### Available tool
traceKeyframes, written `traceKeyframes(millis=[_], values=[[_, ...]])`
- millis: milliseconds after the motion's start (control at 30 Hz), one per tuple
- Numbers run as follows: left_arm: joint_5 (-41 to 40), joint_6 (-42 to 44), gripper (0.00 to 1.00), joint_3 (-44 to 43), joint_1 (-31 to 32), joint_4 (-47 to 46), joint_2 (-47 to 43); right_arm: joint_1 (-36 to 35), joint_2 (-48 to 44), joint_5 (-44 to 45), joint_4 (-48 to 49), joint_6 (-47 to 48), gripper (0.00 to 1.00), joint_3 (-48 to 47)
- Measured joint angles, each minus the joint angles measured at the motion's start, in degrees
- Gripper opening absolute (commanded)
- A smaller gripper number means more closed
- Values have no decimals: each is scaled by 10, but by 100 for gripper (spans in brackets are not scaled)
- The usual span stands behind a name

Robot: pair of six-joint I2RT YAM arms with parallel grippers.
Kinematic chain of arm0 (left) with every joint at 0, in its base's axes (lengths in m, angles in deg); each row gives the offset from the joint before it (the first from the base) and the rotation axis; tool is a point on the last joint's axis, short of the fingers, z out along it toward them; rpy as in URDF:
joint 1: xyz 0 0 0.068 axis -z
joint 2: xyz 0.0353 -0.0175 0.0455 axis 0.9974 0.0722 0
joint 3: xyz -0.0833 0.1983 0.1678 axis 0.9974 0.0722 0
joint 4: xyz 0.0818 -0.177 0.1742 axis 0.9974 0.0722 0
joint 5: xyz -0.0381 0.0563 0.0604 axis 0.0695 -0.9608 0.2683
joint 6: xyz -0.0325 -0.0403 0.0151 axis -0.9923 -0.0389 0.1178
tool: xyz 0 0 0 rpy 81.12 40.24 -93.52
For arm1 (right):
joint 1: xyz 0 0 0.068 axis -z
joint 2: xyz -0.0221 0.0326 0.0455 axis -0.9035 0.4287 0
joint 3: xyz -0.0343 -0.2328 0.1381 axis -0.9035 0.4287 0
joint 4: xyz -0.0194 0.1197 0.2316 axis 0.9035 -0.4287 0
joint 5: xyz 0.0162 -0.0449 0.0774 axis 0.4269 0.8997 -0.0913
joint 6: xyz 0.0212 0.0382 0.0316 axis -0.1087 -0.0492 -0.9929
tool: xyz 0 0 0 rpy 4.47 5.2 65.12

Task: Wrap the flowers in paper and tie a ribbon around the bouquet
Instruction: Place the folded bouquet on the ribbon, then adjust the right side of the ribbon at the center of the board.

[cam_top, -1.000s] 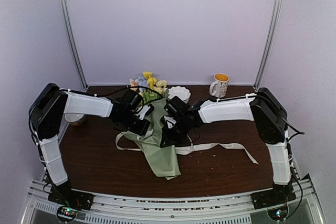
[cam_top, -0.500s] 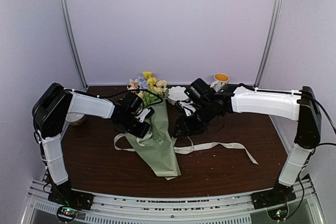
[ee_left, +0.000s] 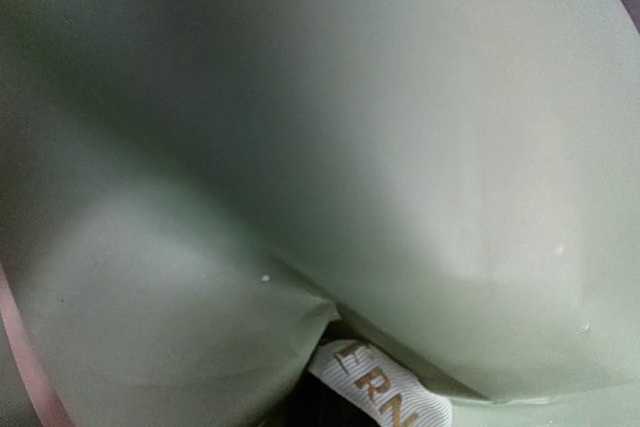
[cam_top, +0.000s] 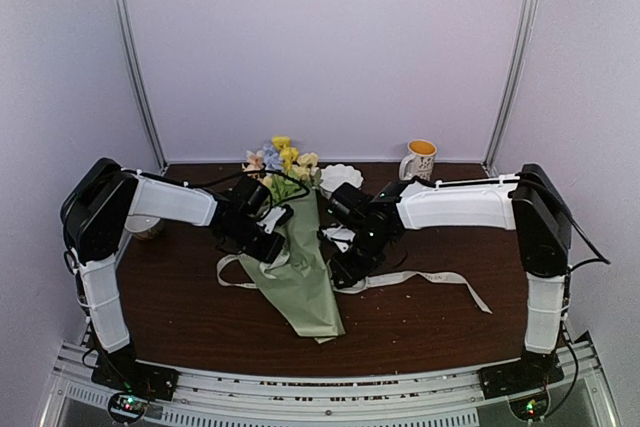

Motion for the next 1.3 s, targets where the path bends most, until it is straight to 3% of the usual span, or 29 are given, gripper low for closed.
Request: traceKeyframes(millis=[167,300,500,733,1067,1300], values=[[4,2,0,2,-2,-3,0,-5,17,1,-2,26,47,-13],[7,3,0,2,-3,-4,0,-9,47,17,-3,37,35,-33],[8,3,0,2,-3,-4,0,-9,66,45,-7,44,0,-43],[13,4,0,8,-6,-11,0,-5,52,79,-9,33,0,-36],[17,4,0,13,-8,-18,-2,45,-84,116,-8,24,0,5],[18,4,0,13,-9,-19,-2,75,-177,47,12,22,0,25]])
